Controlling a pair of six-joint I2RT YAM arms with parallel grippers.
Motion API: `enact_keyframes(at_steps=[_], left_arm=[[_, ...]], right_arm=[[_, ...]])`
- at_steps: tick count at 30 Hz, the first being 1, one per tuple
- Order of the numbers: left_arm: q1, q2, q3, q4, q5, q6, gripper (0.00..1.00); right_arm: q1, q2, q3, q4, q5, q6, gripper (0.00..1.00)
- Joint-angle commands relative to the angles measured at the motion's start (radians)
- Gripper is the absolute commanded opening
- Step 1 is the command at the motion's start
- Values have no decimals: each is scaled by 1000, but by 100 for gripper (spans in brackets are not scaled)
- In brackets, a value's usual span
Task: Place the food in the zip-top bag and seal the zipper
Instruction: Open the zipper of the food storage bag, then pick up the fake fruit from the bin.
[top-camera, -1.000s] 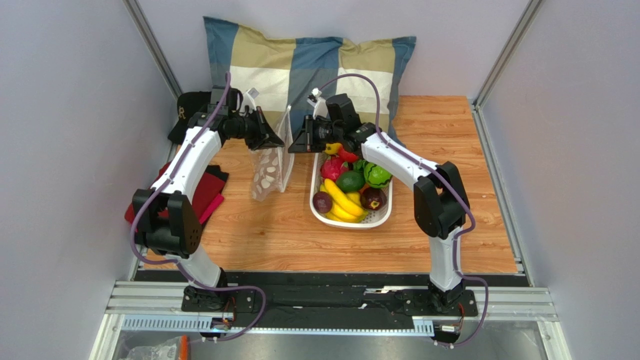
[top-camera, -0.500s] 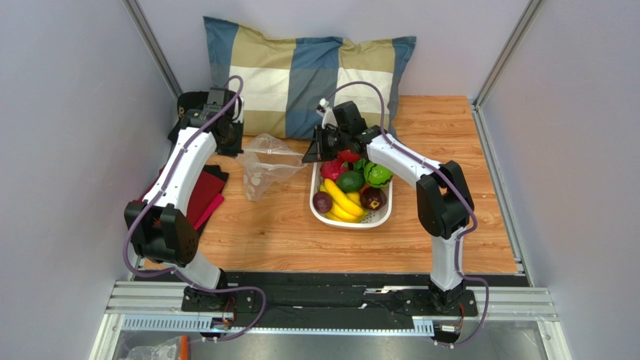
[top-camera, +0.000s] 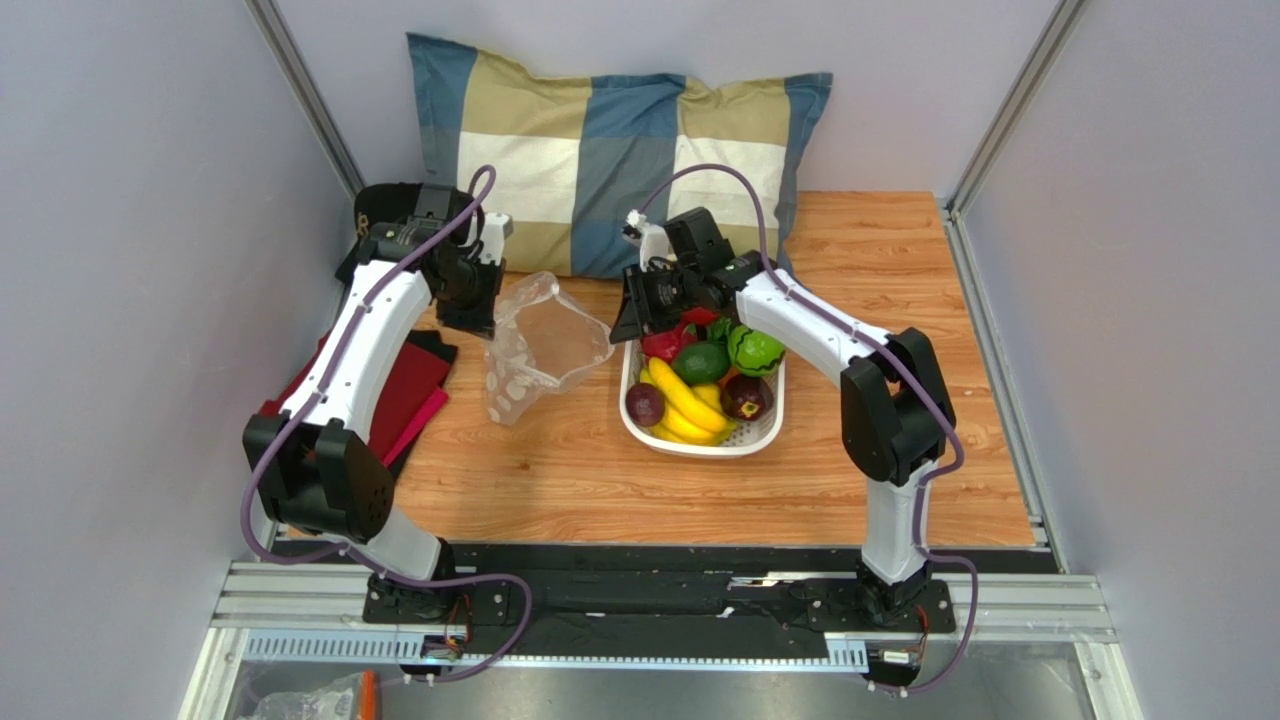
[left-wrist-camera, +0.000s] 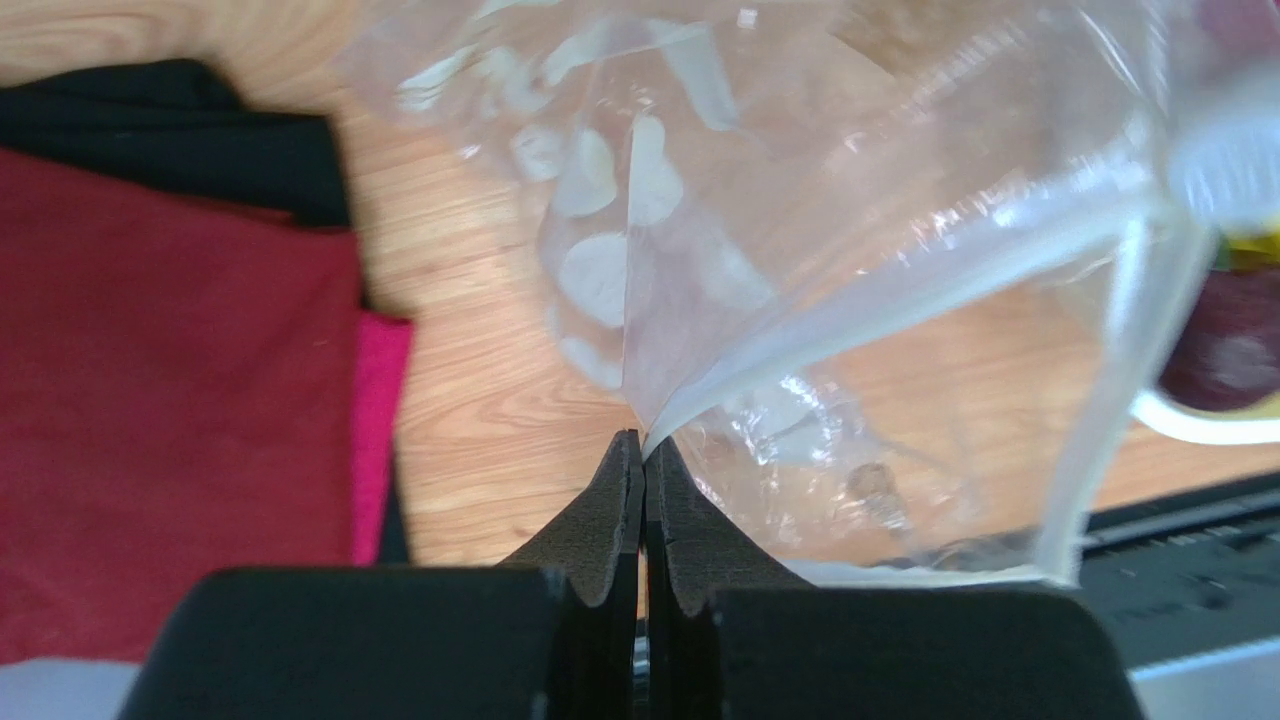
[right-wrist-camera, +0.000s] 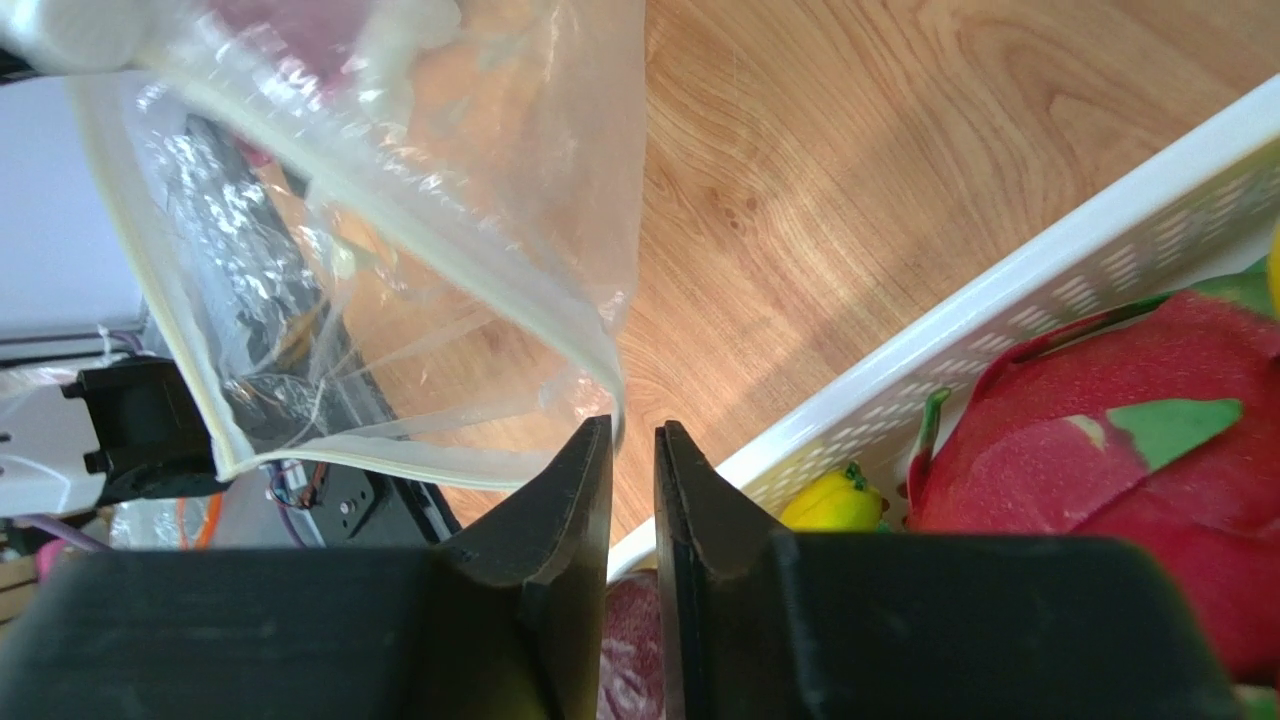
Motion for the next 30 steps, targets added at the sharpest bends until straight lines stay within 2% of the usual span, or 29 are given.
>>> enact_keyframes(at_steps=[1, 4, 7, 8, 10, 11, 13, 14, 15, 24, 30], left_arm=[[-5, 21, 29, -21, 206, -93, 0], [-5, 65, 34, -26, 232, -138, 0], [-5, 102, 54, -28, 278, -176, 0], [-5, 108, 61, -22, 286, -185, 0], [-5, 127, 69, -15, 307, -196, 0], [-5, 131, 80, -15, 312, -197, 0], [-5, 148, 87, -15, 335, -200, 0], [-5, 151, 95, -14, 343, -204, 0], [-5, 158, 97, -12, 350, -205, 0], [-8, 176, 123, -3, 403, -205, 0], [-10, 174, 126, 2, 399, -210, 0]], right_arm=[[0, -108, 10, -29, -3, -129, 21], [-3, -119, 10, -69, 24, -167, 24], [-17, -134, 25, -91, 24, -178, 33], [-23, -139, 34, -92, 24, -184, 43], [-49, -162, 42, -99, 19, -200, 56], [-56, -169, 45, -103, 22, -228, 67], [-87, -185, 50, -117, 48, -262, 81], [-98, -200, 48, -120, 56, -282, 97], [-110, -203, 50, -131, 72, -337, 100], [-175, -140, 136, -252, 332, -586, 100], [-173, -45, 255, -345, 340, -617, 100]])
